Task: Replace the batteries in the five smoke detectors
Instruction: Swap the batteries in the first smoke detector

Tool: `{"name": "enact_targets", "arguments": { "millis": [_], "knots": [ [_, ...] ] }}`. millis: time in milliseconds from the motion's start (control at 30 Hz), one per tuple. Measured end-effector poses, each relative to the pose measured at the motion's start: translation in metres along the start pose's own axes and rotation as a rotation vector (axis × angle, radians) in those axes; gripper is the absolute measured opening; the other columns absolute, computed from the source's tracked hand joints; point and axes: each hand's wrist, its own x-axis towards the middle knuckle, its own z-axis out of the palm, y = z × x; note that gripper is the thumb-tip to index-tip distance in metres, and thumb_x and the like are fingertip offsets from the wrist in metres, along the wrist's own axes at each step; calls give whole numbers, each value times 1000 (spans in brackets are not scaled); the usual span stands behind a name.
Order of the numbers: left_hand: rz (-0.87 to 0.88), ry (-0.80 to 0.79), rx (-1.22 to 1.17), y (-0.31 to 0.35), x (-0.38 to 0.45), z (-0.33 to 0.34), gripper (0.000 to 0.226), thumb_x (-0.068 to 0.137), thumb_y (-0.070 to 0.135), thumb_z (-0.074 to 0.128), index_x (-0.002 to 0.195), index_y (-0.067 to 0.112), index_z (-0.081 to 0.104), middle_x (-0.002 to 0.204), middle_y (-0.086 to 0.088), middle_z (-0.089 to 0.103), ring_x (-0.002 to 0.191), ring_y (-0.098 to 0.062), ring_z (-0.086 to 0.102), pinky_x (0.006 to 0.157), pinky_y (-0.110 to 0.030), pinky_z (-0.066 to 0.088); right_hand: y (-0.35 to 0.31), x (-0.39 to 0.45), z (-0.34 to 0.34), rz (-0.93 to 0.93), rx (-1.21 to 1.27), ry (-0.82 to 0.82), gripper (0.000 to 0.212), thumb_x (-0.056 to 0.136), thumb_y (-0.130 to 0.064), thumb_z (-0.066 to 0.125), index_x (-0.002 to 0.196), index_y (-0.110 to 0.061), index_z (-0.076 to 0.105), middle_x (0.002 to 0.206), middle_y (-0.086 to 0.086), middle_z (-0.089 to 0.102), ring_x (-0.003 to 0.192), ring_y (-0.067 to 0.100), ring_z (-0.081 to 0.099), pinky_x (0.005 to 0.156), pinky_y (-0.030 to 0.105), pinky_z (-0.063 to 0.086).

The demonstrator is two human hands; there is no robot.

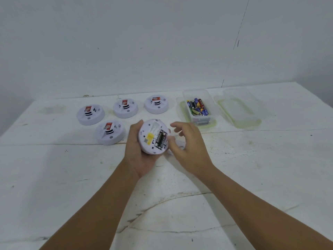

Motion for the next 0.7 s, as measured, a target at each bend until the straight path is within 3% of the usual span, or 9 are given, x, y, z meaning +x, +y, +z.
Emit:
{"name": "enact_targets", "arguments": {
  "millis": [167,267,400,500,600,700],
  "knots": [
    [-37,34,35,-3,9,-1,52,94,52,56,123,12,69,115,-15,69,108,-31,66,104,-45,50,0,-2,18,-9,43,-66,35,91,-31,74,123,-19,67,109,-7,60,99,9,61,90,31,51],
    [-57,19,12,-3,12,-5,51,94,52,57,120,10,69,114,-16,68,110,-32,64,115,-46,42,4,-6,20,17,72,-62,38,91,-30,78,127,-20,68,109,-6,60,98,7,63,91,31,54],
    [-67,16,22,-4,12,-3,49,97,52,52,114,9,69,107,-16,70,99,-30,69,110,-45,44,6,-6,19,6,88,-55,41,89,-32,81,127,-18,71,111,-6,61,98,7,66,92,34,56],
    [-87,8,31,-3,12,-3,51,96,53,53,118,8,68,108,-16,69,99,-30,70,113,-45,42,6,-6,21,4,69,-22,43,88,-36,80,127,-17,73,111,-6,63,97,7,66,91,32,56],
    [-93,8,65,-1,12,-3,54,96,55,53,118,9,68,106,-15,70,96,-29,72,97,-39,54,4,-7,21,-18,24,15,46,87,-42,77,125,-16,74,110,-7,65,95,3,64,87,24,54],
    [-83,21,104,-2,11,-1,54,94,56,54,117,9,68,106,-14,70,96,-28,72,94,-38,55,2,-7,22,-24,7,29,50,86,-47,72,124,-16,76,110,-7,66,93,2,64,85,22,54]
  ]
}}
